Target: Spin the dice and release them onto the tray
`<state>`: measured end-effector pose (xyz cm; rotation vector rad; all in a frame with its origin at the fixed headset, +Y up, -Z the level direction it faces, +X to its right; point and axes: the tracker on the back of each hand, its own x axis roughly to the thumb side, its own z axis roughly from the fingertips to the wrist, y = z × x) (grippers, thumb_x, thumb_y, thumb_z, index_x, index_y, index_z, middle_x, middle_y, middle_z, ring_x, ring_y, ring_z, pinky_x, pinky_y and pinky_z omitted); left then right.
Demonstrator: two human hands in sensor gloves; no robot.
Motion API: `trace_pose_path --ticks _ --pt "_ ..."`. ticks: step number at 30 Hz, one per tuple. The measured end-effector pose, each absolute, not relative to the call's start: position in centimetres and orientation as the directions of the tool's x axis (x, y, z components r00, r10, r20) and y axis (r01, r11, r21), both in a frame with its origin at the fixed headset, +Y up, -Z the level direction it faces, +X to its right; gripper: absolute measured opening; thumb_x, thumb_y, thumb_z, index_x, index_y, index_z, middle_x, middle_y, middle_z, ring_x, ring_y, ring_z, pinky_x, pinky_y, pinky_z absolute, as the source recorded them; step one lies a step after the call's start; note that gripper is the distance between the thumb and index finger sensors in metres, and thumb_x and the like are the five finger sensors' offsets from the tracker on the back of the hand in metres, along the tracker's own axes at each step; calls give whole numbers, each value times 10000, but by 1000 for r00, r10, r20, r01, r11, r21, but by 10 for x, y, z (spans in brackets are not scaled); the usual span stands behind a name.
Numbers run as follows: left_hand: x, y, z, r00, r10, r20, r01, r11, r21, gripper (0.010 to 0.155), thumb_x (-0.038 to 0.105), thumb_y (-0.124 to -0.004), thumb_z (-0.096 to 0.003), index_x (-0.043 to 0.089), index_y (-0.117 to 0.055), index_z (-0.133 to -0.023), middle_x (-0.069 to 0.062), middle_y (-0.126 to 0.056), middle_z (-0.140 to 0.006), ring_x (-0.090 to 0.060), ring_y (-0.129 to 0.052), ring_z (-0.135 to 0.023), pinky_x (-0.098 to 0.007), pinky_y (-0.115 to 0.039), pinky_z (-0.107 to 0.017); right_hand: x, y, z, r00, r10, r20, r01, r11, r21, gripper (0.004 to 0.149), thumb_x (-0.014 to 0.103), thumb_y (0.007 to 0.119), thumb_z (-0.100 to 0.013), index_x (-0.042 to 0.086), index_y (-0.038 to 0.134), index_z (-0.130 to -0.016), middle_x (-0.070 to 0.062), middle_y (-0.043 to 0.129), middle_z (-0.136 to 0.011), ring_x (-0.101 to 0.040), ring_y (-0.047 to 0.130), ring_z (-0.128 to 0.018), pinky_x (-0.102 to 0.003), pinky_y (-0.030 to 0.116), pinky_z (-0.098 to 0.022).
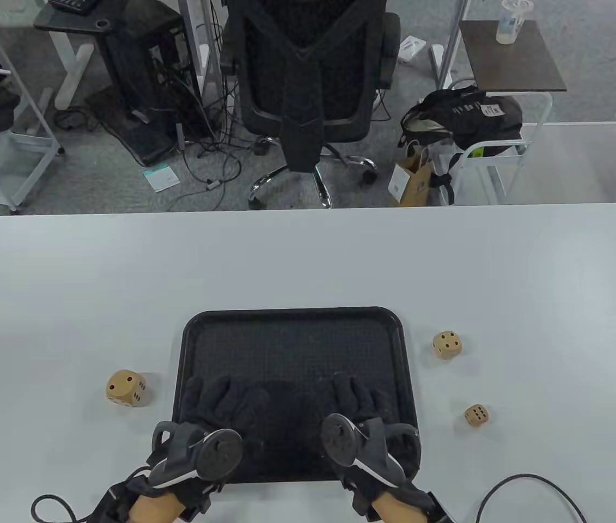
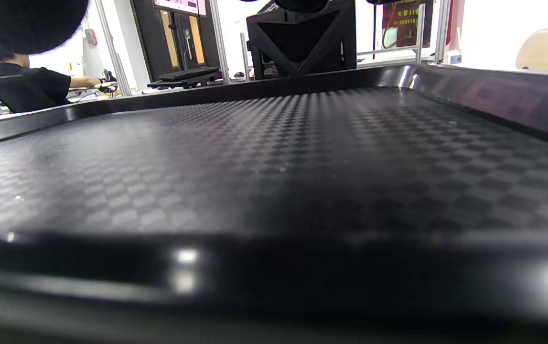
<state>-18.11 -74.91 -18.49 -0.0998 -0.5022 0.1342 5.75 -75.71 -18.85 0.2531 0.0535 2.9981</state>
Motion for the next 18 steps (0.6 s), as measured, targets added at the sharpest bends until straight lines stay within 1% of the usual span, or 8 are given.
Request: trace_pose_path --ticks 4,11,14,18 --pt "-182 -751 -186 872 147 467 -98 987 -128 766 591 -655 -437 361 -302 -1077 -95 -227 -1187 -458 -308 -1114 -740 -111 -756 58 -758 -189 -976 143 165 -138 -989 46 872 648 674 -353 396 212 -1047 24 210 -1144 -277 338 -1113 -599 395 -801" --pt "-187 -750 -188 878 157 452 -114 986 -121 763 589 -656 -436 359 -312 -1076 -95 -236 -1186 -455 -315 -1114 -738 -117 -759 67 -753 -187 -979 148 139 -148 -989 7 879 653 678 -346 395 215 -1048 10 236 -1145 -291 380 -1098 -603 406 -794" --pt "-189 -749 -190 880 159 447 -120 986 -114 762 589 -656 -437 360 -312 -1077 -96 -236 -1186 -456 -316 -1114 -738 -119 -760 77 -747 -187 -975 191 112 -193 -981 -12 888 654 687 -339 394 220 -1048 5 249 -1145 -294 390 -1095 -604 414 -790" --pt "-192 -747 -191 883 166 440 -130 985 -109 761 587 -657 -436 357 -317 -1077 -96 -241 -1186 -455 -317 -1114 -737 -121 -761 102 -737 -187 -966 255 41 -257 -965 -43 898 656 703 -335 396 225 -1050 3 254 -1148 -301 375 -1099 -610 402 -790"
